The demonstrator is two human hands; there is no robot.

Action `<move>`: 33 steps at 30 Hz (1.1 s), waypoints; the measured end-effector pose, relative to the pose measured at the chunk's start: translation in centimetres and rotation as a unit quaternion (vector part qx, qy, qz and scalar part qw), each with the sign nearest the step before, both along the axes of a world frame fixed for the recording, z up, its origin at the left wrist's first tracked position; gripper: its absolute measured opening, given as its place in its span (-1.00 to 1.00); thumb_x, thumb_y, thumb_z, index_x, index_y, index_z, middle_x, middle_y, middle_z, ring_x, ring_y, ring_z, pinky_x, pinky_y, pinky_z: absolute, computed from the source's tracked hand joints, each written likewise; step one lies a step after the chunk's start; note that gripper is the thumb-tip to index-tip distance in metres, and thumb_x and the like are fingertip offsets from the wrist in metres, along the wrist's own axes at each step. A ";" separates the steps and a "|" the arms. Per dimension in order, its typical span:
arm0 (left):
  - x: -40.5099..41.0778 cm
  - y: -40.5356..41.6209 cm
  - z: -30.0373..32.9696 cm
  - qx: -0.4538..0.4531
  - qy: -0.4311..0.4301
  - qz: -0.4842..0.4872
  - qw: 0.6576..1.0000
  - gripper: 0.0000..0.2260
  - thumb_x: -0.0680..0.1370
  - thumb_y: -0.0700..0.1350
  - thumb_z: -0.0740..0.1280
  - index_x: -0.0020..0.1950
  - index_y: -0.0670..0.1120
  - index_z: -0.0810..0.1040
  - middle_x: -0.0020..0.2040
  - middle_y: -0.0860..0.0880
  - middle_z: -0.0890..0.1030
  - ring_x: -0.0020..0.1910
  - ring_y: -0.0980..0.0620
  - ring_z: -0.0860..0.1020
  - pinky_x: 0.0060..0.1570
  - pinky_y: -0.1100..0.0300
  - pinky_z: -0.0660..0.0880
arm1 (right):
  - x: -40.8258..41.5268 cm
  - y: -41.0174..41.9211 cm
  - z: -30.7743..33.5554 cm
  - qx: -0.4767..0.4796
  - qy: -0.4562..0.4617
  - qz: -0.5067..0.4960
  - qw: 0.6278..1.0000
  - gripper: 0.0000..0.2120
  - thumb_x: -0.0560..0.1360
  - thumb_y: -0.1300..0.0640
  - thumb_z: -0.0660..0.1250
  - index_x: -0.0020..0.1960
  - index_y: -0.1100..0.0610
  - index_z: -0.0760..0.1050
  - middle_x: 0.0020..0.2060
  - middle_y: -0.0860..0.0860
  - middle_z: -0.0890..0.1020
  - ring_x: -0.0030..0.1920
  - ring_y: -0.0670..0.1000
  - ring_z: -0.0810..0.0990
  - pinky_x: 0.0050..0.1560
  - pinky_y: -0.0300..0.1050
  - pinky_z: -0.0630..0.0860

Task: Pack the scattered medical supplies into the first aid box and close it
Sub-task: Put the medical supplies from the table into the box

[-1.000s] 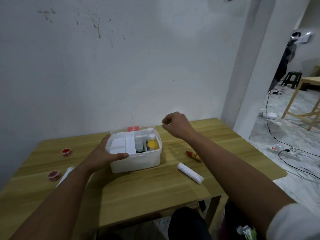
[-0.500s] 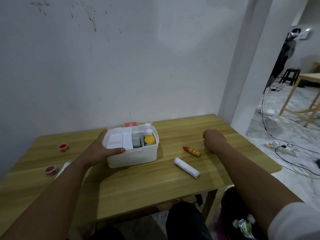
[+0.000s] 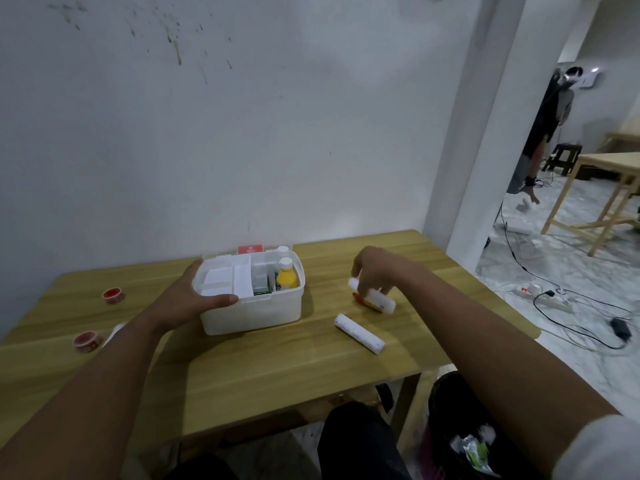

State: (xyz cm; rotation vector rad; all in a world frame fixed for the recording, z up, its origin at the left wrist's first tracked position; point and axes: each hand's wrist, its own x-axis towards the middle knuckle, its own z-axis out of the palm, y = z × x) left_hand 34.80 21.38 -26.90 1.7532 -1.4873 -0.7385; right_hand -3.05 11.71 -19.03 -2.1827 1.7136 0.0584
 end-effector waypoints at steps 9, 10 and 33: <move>0.2 -0.3 -0.2 0.003 -0.001 0.001 1.000 0.26 0.09 0.46 0.61 0.66 0.10 0.15 0.55 0.06 0.38 0.43 -0.08 0.42 0.30 -0.21 0.53 | 3.3 2.6 -3.3 0.066 0.108 0.061 0.990 -0.62 0.42 0.01 0.49 0.17 0.16 0.58 0.05 0.11 0.68 -0.01 0.14 0.71 -0.08 0.04 0.67; 0.3 -0.3 -0.3 0.003 -0.001 0.000 1.000 0.26 0.09 0.46 0.62 0.66 0.10 0.14 0.55 0.06 0.38 0.43 -0.08 0.42 0.30 -0.20 0.53 | 3.5 2.8 -3.4 0.071 0.117 0.066 0.988 -0.51 0.41 -0.07 0.51 0.24 0.14 0.55 0.11 0.09 0.66 0.03 0.14 0.68 -0.02 0.07 0.67; 0.5 -0.7 -0.7 0.004 -0.007 0.004 1.000 0.29 0.09 0.48 0.60 0.68 0.11 0.08 0.59 0.05 0.33 0.46 -0.10 0.39 0.34 -0.20 0.50 | 9.1 2.1 2.1 -0.143 -0.410 0.040 0.900 -0.53 0.42 0.09 0.56 0.32 0.02 0.64 0.23 0.09 0.66 0.18 0.10 0.67 0.20 0.16 0.63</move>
